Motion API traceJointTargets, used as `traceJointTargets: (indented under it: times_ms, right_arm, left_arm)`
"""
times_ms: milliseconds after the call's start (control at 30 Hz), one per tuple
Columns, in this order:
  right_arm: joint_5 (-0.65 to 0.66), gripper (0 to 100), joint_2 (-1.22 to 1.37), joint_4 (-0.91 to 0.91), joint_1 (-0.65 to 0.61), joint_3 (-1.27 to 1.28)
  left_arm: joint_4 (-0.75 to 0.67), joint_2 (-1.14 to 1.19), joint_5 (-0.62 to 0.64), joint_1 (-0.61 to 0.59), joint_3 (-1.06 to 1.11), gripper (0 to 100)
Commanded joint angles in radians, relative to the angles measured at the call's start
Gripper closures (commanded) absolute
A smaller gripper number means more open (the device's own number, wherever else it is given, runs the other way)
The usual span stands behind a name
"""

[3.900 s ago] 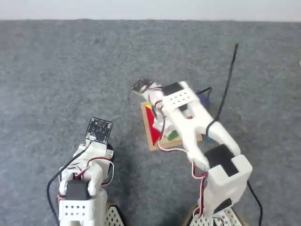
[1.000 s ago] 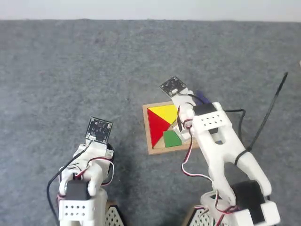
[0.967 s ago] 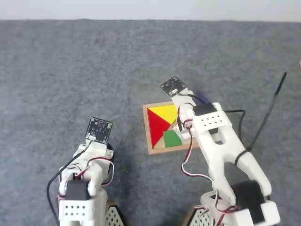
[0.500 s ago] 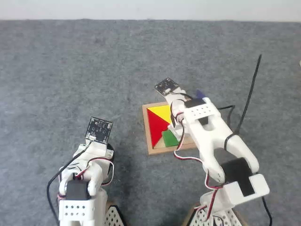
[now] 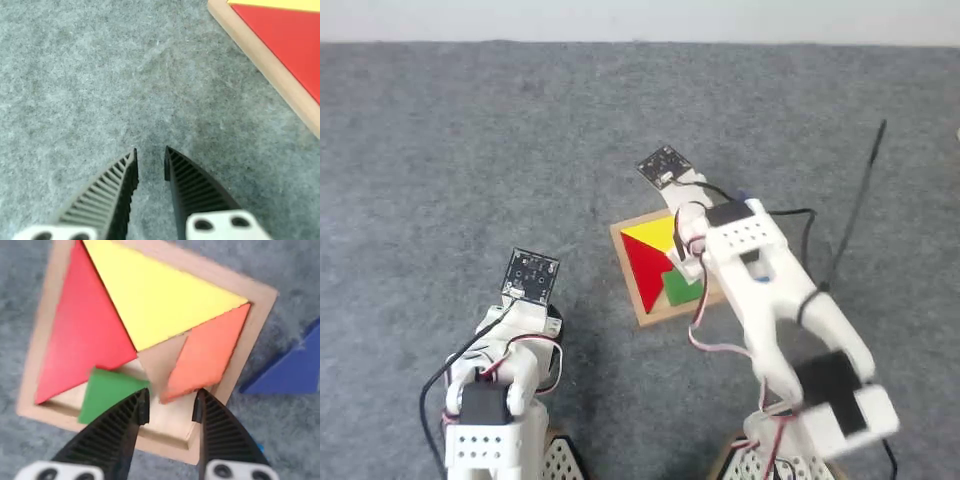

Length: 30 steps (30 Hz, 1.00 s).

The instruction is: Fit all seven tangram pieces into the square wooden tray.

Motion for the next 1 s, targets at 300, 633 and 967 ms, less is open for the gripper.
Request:
traceJointTargets:
  times_ms: [300, 633, 967]
  right_arm:
    - [-0.025, 84.2, -0.208, 0.001, -0.099, 0.196]
    - [-0.018, 84.2, 0.002, -0.039, -0.091, 0.133]
    - [0.017, 84.2, 0.033, 0.038, 0.027, -0.005]
  left_arm:
    - [0.003, -0.021, -0.011, -0.002, -0.012, 91]
    - [0.003, -0.021, -0.011, -0.002, -0.012, 91]
    - [0.003, -0.021, -0.011, -0.002, -0.012, 91]
